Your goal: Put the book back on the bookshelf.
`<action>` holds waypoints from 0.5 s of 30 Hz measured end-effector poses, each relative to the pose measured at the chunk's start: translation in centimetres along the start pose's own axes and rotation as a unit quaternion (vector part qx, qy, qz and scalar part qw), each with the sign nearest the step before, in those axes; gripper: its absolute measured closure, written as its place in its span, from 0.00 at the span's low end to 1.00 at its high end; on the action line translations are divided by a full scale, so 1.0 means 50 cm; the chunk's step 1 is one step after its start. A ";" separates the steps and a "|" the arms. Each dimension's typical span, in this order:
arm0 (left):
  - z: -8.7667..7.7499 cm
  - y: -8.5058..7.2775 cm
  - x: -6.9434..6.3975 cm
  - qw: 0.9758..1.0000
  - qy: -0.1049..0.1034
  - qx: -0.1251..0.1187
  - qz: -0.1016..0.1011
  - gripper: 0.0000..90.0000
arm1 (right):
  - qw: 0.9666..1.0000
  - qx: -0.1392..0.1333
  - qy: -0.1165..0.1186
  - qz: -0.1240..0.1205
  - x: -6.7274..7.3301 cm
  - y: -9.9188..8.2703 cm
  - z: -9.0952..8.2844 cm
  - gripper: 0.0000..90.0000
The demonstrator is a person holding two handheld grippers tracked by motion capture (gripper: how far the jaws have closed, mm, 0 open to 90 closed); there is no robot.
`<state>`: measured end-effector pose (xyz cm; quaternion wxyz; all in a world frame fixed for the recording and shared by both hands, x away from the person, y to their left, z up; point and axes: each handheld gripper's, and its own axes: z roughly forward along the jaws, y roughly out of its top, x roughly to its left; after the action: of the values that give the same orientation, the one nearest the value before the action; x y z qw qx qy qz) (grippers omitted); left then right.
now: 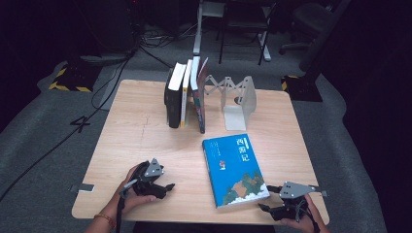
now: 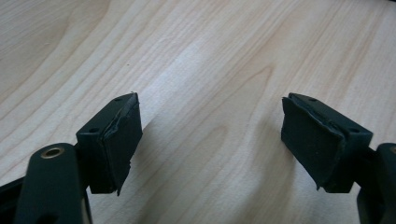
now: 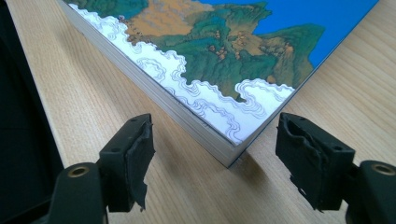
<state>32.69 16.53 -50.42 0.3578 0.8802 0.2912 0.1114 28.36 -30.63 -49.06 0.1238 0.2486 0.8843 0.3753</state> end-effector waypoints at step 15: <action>0.034 0.038 -0.097 0.998 -0.045 0.010 0.048 0.21 | 1.000 -0.004 -0.006 0.007 -0.005 -0.001 0.012 0.39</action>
<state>30.27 11.60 -50.27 0.3554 0.9011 0.2330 0.0861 28.76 -30.45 -49.50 0.1279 0.2563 0.8802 0.3785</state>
